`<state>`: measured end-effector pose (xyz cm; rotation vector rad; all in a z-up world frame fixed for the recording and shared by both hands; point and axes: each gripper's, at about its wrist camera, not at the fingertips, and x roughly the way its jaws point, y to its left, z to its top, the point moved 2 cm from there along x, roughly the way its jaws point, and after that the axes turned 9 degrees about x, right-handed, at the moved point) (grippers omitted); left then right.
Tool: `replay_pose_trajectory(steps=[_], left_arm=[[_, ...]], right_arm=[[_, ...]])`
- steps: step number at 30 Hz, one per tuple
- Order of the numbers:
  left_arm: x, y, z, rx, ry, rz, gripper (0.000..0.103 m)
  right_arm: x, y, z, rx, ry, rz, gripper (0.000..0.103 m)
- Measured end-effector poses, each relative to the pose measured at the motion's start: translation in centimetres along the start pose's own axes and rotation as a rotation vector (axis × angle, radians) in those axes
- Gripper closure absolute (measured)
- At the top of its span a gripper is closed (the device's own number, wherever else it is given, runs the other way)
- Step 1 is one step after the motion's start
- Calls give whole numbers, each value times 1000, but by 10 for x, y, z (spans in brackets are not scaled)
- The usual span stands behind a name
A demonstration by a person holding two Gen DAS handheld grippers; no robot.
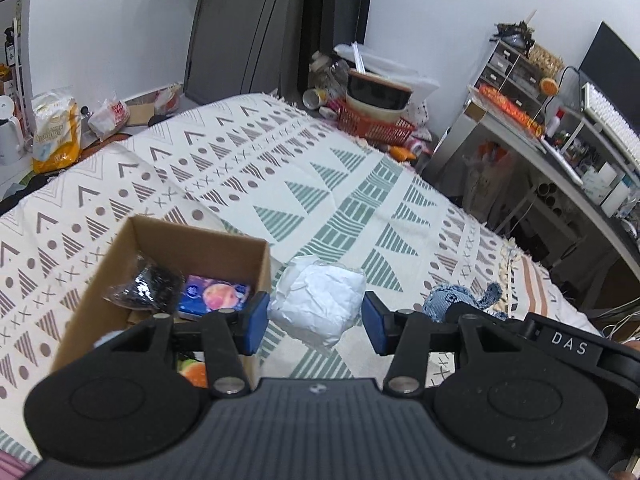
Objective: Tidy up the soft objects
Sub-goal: 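Lift and carry the white ball with the left gripper while the right carries the fish over the box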
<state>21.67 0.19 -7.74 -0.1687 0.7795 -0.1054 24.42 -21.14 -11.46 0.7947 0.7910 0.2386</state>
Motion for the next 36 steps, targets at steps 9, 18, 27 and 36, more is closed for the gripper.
replay_pose_trajectory(steps=[9,18,27,36], left_arm=[[-23,31,3,2,-53,-31,54],[-32,63,3,-22,-76,-82,54],[-21,98,-5,-90,-80,-137,54],[3,140,-23,-191,-52,-145,54]], right_arm=[[-8,36,-17,-58,-41,-24,79],[-1,67,-35,-116,-43,-60,79],[14,97,-52,-169,-7,-81,79],[45,121,-72,-241,40,-118,79]])
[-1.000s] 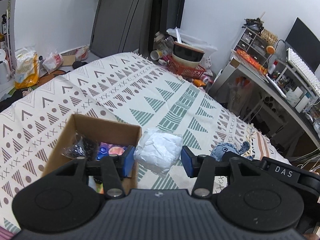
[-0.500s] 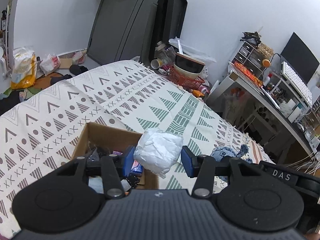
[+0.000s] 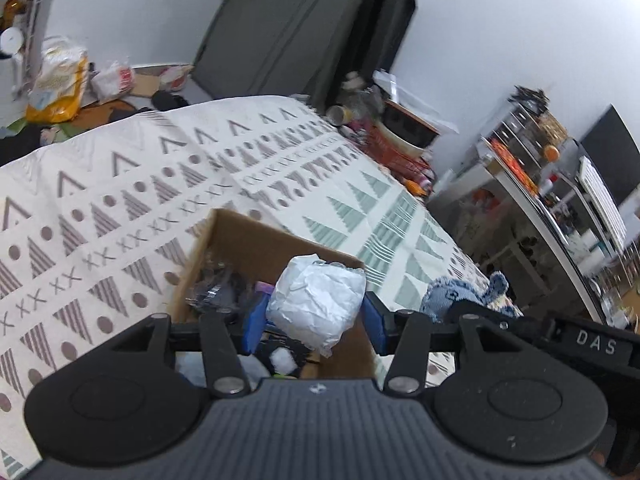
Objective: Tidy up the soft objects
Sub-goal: 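Lift and carry the white ball with the left gripper while the right carries the fish over the box, then open the left gripper to drop the white ball while the right drops the fish into the box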
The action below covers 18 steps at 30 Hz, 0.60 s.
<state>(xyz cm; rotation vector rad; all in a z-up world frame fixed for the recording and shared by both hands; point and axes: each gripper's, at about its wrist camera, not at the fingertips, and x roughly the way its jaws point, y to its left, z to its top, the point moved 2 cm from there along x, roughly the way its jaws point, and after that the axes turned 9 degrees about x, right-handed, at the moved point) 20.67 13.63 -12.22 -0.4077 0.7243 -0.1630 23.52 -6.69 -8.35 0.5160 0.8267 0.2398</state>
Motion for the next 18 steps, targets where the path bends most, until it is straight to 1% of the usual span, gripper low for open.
replay_pose_trajectory(steps=[2,5,6,7,9,10,11,12,13,14,15,17,18], left_arm=[[0,8,2,-7,-10,2,54],[0,20,5,-36,-17,3,48],[0,23,6,-42,-20,8,45],[-1,24,7,-46,-27,10,39],[-3,27,7,-59,-39,15,32],[-5,29,7,-64,-45,15,29],[-6,29,7,-65,-48,16,28],[-7,29,6,-65,-50,19,27],[-9,30,6,-69,-51,27,27],[-10,30,6,-75,-53,36,26],[-10,30,5,-79,-53,44,26],[-12,30,4,-90,-45,62,26],[-13,30,4,-94,-43,68,26]], right_arm=[[8,6,-4,-9,14,-2,79],[20,13,-9,-15,32,-8,79],[23,15,-11,-18,38,-9,78],[26,18,-13,-25,44,-9,75],[29,22,-17,-44,44,-19,74],[30,25,-19,-56,42,-25,72],[30,27,-21,-65,44,-28,65],[30,27,-22,-68,44,-29,60],[30,27,-24,-71,42,-30,52],[29,28,-24,-75,41,-33,45],[27,27,-25,-79,41,-36,43],[24,28,-24,-85,35,-50,29],[21,28,-23,-88,25,-56,26]])
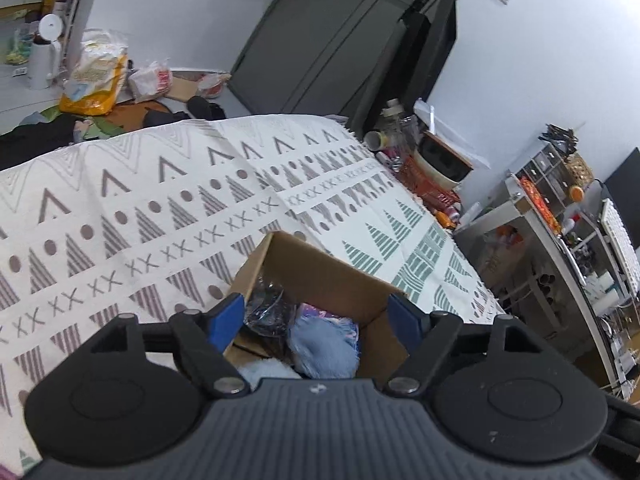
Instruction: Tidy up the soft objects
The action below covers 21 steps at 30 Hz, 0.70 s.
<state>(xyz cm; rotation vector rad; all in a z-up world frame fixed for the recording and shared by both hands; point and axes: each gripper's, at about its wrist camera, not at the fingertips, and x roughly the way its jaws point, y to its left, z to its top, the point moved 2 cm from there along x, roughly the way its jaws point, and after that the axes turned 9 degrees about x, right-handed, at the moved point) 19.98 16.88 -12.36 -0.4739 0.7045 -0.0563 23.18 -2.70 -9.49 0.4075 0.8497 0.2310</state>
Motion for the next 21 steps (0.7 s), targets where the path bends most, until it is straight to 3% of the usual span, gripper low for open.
replay_pose_trajectory(steps=[2,7,13,21], left_arm=[[-2,-2,-1,7,1,6,26],[-4,-18,-11,77,36,46,26],[-8,-39,-22,125,91,74,26],[-26,-77,-27,197,93,81,26]], right_arm=[[-7,-2,3,-9,-23,-3,12],[-24,-10,5,-27,-43,-3,0],[-38,-31,8,9,-30,-37,0],[-68,-55,15,23,-62,-68,0]])
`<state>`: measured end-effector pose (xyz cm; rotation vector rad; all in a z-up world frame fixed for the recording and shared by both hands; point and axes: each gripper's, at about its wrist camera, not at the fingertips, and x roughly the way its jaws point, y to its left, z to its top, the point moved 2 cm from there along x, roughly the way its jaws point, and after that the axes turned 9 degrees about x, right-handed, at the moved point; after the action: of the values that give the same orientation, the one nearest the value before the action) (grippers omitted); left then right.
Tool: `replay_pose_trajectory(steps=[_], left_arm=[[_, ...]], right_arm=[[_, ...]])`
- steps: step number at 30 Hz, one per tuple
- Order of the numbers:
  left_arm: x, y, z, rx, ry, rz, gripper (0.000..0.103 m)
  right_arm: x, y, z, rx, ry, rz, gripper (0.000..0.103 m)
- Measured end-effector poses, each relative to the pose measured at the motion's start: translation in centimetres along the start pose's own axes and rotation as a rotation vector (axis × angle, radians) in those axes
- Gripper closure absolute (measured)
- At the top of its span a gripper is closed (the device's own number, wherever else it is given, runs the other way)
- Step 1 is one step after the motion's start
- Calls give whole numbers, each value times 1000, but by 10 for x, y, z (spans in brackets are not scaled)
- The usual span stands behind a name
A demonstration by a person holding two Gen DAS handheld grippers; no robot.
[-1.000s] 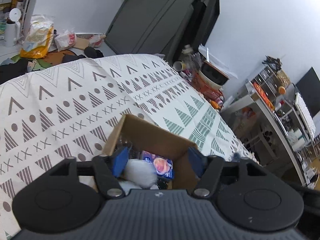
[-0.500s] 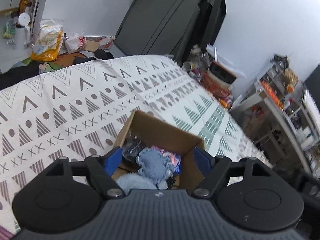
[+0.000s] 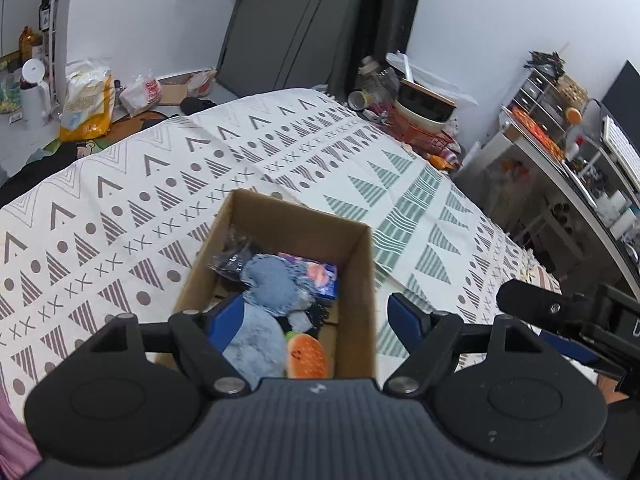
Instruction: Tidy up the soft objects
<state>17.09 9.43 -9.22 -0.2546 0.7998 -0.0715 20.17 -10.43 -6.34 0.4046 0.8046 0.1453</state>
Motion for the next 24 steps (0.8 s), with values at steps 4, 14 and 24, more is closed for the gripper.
replay_pose_trajectory(steps=[4,14,24], left_arm=[[-12,-17,2,28,-8,12,26],[-53,-54,0,119,-46,36,26],[-86,-75,-9,143,-51,93,26]], right_arm=[[-16,-15,5,21,-29,-8,0],[-54,-48,12,83,-89,-33,0],[-90,-54,11,44,-105,-15,0]])
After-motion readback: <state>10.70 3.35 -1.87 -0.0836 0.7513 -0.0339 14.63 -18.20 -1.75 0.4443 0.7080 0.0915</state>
